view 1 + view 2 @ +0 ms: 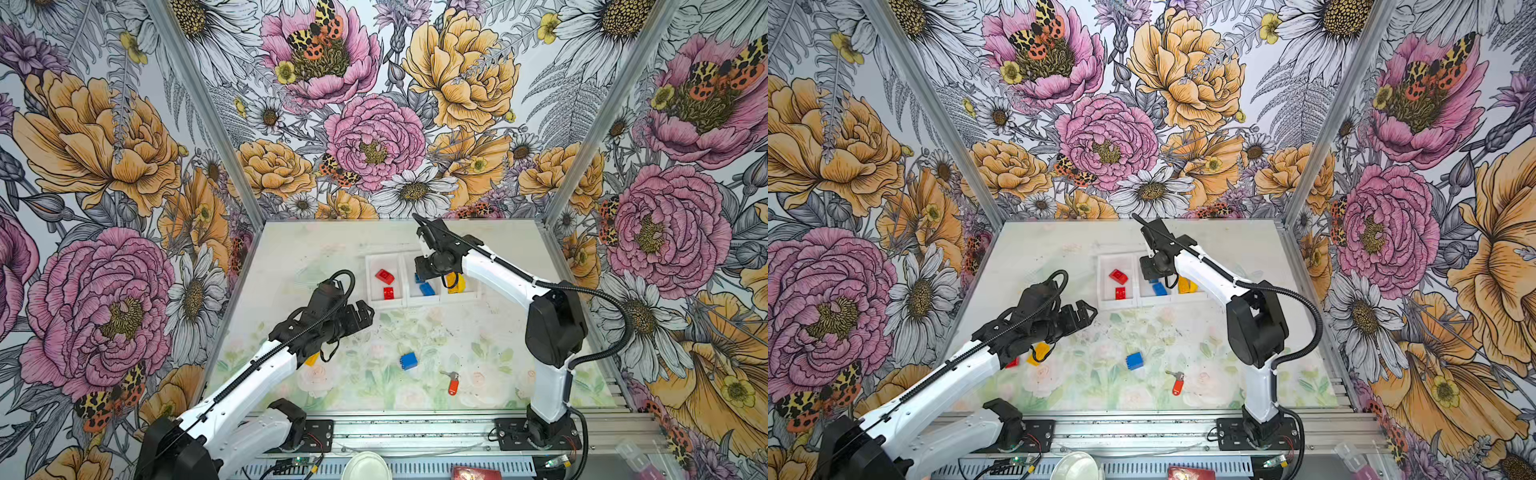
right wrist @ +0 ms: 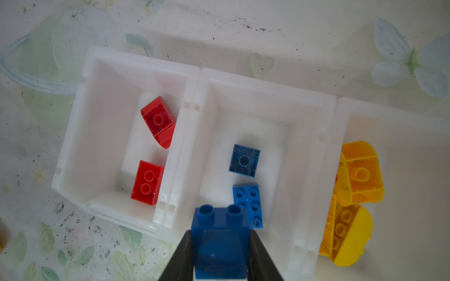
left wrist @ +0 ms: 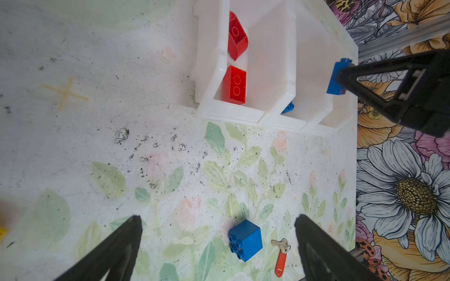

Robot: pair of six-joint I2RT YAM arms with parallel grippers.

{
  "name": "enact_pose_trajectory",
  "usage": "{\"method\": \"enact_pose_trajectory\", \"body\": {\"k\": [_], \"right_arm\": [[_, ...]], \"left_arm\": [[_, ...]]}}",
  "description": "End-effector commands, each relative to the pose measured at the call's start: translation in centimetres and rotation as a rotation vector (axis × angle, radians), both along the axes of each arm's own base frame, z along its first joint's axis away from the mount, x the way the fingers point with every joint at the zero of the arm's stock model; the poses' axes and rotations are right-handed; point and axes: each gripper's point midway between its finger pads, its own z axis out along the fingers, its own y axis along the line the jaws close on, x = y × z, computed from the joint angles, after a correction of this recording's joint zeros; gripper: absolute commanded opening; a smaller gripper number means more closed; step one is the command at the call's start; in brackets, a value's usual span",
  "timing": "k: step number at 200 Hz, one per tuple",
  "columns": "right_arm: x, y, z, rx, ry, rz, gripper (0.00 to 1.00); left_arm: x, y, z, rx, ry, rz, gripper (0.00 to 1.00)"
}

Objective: Sort the legos into containers by color
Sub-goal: Place the lego in the container.

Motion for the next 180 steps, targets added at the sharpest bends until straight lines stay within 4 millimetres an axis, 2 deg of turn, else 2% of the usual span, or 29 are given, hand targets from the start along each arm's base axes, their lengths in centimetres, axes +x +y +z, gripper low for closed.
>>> {"method": "enact_pose_trajectory", "body": {"k": [1,43,69,110,180], "right_arm": [[1.8,0.2,0.8,-0.003,-0.047,0.006,0.30],[2.7,0.2,-0.6,-0.014,-0.027,0.002,0.31],[3.0,0.0,-1.3,-0.021,-0.018,-0.006,0.43],[3.2,0.2,-0.9,-0.006,-0.020,-0.006,0.59],[2.5,0.2,0.5,0.023,-0.030,-0.010,0.62]], "left_arm": [[0.9,0.2,1.1,0.008,-0.032,0.007,0.99],[1.0,0.3,0.8,0.015,-0.025,0.014,0.99],[1.2,0.3,0.6,0.024,-0.018,0.015,0.99],[1.3,0.4,0.5,0.028,-0.014,0.022,0.99],[0.6,1.7,0.2,0.071,0.012,0.069,0.99]]}}
